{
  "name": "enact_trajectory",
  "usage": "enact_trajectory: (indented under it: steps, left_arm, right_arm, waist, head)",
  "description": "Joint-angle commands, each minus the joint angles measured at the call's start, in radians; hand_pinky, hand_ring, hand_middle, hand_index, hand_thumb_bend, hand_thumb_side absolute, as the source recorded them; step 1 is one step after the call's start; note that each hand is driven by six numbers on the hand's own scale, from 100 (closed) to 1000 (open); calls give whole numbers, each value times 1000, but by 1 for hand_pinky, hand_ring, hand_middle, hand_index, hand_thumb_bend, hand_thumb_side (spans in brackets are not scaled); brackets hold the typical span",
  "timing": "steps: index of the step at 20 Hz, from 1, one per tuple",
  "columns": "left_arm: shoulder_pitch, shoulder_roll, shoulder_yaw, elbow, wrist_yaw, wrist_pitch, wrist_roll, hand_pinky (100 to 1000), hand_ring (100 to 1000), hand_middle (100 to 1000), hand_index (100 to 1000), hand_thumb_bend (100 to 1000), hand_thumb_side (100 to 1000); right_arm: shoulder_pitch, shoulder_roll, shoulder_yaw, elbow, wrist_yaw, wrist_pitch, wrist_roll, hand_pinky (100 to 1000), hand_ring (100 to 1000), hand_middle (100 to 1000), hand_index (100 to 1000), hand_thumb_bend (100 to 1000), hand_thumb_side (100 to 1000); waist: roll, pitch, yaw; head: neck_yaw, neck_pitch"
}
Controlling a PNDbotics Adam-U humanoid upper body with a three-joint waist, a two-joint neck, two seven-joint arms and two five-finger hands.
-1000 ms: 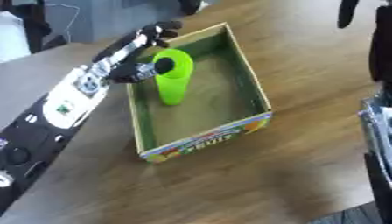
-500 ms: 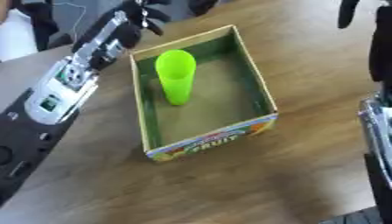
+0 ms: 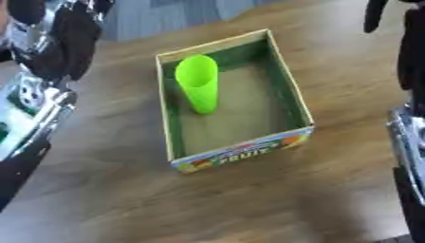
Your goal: Pick up objects on the table and place them in the box.
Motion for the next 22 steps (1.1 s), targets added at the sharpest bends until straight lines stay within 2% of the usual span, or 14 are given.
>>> enact_trajectory:
  steps: [1,2,3,4,6,9,13,14,22]
  left_arm:
    - [37,18,70,-38,-66,-33,18,865,957,1000,1000,494,1000]
    - [45,15,72,-39,-90,-41,25,917,985,1000,1000,595,1000]
    - [55,6,81,-39,-111,-48,37,835,935,975,1000,452,1000]
    - [72,-12,98,-39,-145,-61,58,835,935,975,1000,452,1000]
    - [104,-58,120,-39,-203,-86,105,799,900,940,992,362,1000]
    - [136,-136,126,-39,-255,-108,157,786,876,923,972,339,1000]
    - [158,-241,120,-39,-287,-103,158,781,869,924,977,342,1000]
    - [161,-264,115,-39,-292,-97,152,782,868,920,970,338,1000]
    - [148,-412,105,-39,-328,-65,125,783,867,924,982,372,1000]
  right_arm:
    - [-7,2,-6,-13,1,8,-5,196,747,701,877,389,1000]
    - [-8,2,-5,-13,1,9,-5,196,743,699,875,387,1000]
    - [-7,3,-6,-13,1,10,-6,200,754,704,880,390,1000]
    - [-6,3,-7,-13,1,12,-9,200,754,704,880,390,1000]
    - [-2,4,-10,-13,1,13,-18,222,787,731,886,396,1000]
    - [6,6,-12,-13,2,14,-33,253,813,765,897,403,1000]
    - [13,6,-14,-13,4,16,-55,270,831,799,913,397,1000]
    - [14,6,-14,-13,5,16,-60,259,820,778,905,405,1000]
    - [21,5,-13,-13,13,19,-73,277,843,837,939,409,1000]
  waist:
    - [-14,-9,16]
    - [-14,-9,15]
    - [-17,-8,23]
    - [-19,-7,32]
    - [-21,-7,53]
    - [-23,-4,80]
    - [-25,3,113]
    - [-25,4,119]
    - [-29,14,148]
  head:
    - [-10,0]
    - [-9,0]
    - [-10,0]
    - [-11,0]
    - [-10,0]
    - [-8,0]
    - [-9,0]
    - [-9,0]
    - [-19,0]
